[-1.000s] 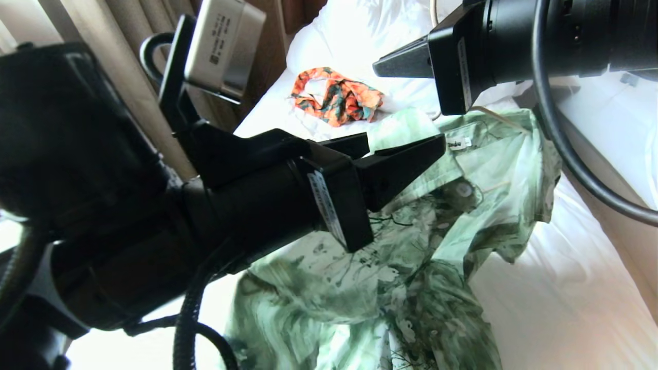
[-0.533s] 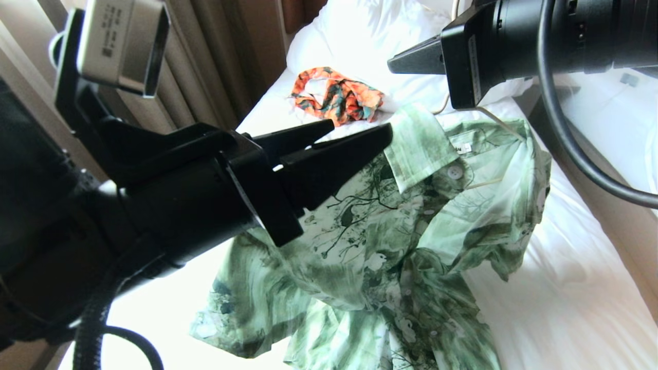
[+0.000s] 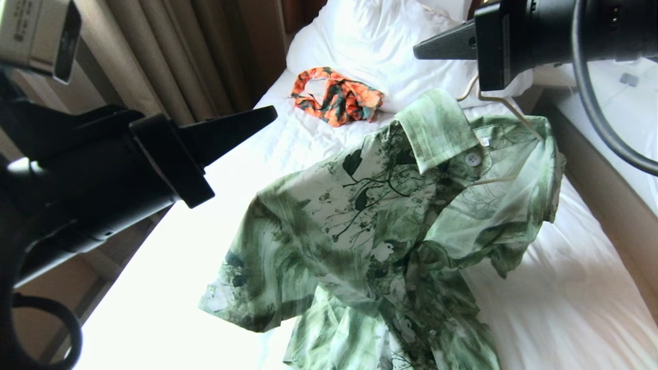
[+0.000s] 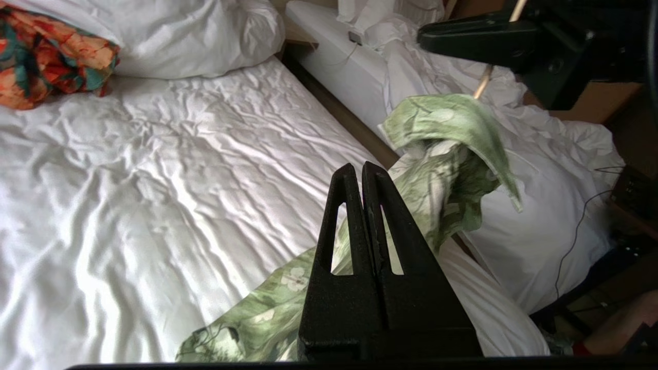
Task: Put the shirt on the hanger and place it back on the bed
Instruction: Take the clothes hanger out of the clothes
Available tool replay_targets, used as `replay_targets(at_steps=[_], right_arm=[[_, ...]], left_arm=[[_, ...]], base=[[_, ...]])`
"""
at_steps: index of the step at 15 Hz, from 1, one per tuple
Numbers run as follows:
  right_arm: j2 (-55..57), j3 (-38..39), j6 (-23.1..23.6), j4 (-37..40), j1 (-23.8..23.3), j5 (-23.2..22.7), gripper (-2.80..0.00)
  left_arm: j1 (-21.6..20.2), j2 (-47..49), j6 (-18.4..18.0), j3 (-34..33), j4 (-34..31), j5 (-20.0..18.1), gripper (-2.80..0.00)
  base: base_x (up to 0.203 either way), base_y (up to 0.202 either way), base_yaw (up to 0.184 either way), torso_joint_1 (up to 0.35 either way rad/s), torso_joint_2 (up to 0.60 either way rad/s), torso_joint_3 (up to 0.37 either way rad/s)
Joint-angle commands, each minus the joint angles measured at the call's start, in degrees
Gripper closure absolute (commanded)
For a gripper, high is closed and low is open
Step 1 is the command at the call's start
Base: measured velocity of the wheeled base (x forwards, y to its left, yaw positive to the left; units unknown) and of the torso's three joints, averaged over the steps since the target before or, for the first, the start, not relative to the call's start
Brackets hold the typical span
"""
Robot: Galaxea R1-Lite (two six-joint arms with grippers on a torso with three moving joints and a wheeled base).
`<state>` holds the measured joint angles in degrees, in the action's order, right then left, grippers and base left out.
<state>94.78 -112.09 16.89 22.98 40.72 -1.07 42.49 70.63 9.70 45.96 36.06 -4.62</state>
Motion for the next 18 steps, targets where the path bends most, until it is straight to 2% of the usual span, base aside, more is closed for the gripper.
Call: replay_targets(at_steps=[1,3,7,11,14,18], right_arm=[[-1.68,0.03,0.59,0.11,-1.27,0.04,0.00],[-2.18,0.12,0.87,0.10,-2.22,0.14,0.00],[-3.40,0.12,1.97,0.13,-4.41,0.26,0.00],[-4.28,0.03,3.28,-0.04,-6.33,0.28,0.00],[-4.07,-0.35,3.98,-1.31,-7.36,0.11,0.00],[-3.28,-0.23,4.20,-8.13,-8.03,0.11,0.00]], left_arm=[[-2.29,-4.53,0.18,-0.42,-2.31,-0.03,0.00],[-4.96,-7.48,0.73,-2.17,-4.10,0.15,0.00],[-14.91,-13.87,1.91,-4.66,-5.04,0.37,0.00],[-16.03,-20.29,2.08,-6.19,-12.93,0.30,0.00],[-16.54,-21.94,1.99,-7.31,-13.91,0.49,0.00],[-17.27,-22.29,1.90,-7.38,-14.00,0.49,0.00]], base=[[0.000,0.000,0.000,0.027,-0.14,-0.100],[0.000,0.000,0.000,0.075,-0.33,-0.252],[0.000,0.000,0.000,0.128,-0.47,-0.343],[0.000,0.000,0.000,0.175,-0.53,-0.359],[0.000,0.000,0.000,0.194,-0.57,-0.369],[0.000,0.000,0.000,0.233,-0.60,-0.372]])
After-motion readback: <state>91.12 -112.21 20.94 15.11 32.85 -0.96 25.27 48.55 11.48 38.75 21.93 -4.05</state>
